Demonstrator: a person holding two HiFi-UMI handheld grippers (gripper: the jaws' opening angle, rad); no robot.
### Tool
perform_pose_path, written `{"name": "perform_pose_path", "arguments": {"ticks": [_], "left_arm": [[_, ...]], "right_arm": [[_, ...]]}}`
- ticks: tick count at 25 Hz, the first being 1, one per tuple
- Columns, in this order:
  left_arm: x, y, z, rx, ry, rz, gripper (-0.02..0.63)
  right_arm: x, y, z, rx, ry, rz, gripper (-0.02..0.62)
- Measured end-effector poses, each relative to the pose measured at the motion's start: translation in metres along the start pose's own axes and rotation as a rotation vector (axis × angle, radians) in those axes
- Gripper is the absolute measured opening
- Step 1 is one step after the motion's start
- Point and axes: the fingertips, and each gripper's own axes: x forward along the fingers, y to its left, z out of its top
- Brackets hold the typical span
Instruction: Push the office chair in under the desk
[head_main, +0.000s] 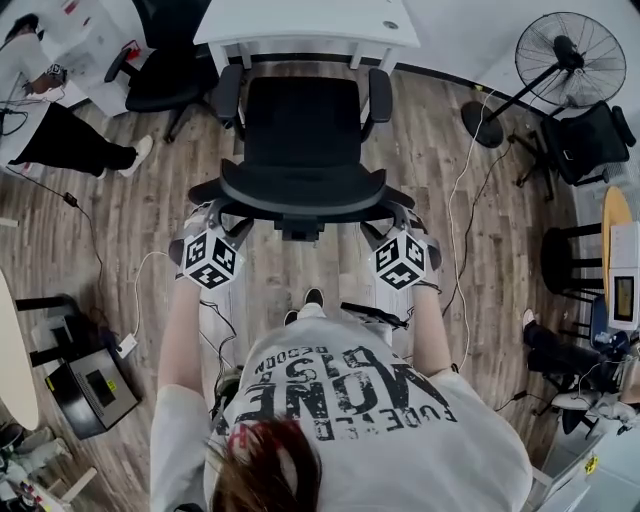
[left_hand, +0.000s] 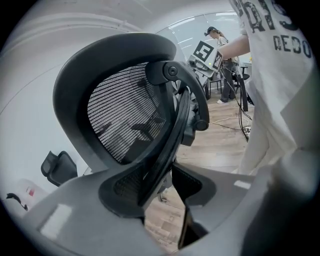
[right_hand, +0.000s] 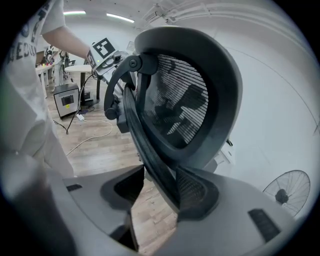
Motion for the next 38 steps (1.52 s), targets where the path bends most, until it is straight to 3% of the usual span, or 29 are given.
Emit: {"name": "perform_pose_path", "arguments": {"ticks": [19,38], "left_arm": [[0.027,0.042,-0.009,0.027,-0.024,0.031,0.188],[0.055,0.104,-0.022,0.044,-0.037,0.009,0.189]], "right_arm": [[0.036,-0.029,0.012,0.018,0.017,-0.015,0.195],[0.077,-0.068,0.041,0.048,0.045,-0.036,0.195]]}}
